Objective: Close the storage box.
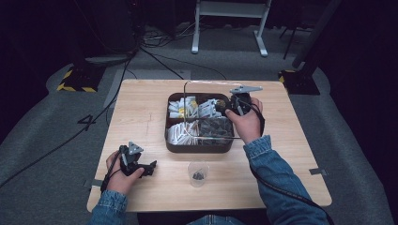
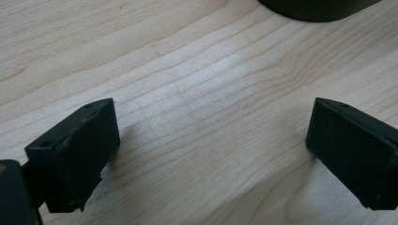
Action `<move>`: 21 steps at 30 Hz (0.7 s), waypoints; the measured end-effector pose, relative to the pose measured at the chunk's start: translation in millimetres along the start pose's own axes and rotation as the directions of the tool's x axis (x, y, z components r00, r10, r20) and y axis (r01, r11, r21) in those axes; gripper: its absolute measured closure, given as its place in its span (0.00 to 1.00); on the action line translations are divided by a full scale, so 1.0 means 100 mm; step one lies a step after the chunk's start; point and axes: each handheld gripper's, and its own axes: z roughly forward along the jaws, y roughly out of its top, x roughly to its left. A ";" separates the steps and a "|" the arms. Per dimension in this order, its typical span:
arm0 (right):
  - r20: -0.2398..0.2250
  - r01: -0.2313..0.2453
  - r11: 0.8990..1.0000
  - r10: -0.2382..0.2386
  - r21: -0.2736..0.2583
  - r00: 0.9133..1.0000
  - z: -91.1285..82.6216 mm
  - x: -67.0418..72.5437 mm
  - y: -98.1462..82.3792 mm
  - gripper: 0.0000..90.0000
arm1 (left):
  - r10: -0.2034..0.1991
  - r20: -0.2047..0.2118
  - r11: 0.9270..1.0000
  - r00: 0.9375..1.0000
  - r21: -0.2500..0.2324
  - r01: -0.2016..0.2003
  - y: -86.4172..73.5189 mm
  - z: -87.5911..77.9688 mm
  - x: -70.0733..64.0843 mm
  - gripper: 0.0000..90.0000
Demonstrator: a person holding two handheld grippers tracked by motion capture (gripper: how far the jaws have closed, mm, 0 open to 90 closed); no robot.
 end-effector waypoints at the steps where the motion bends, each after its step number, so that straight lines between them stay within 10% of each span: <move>1: -0.003 -0.001 1.000 0.001 0.003 1.000 0.02 0.02 0.00 0.65 | 0.000 0.000 1.000 1.000 0.000 0.000 0.00 0.00 0.00 0.04; 21: -0.005 0.028 1.000 -0.027 0.015 1.000 0.43 0.25 -0.04 0.65 | -0.001 0.002 1.000 1.000 0.000 0.001 0.00 0.00 0.00 0.04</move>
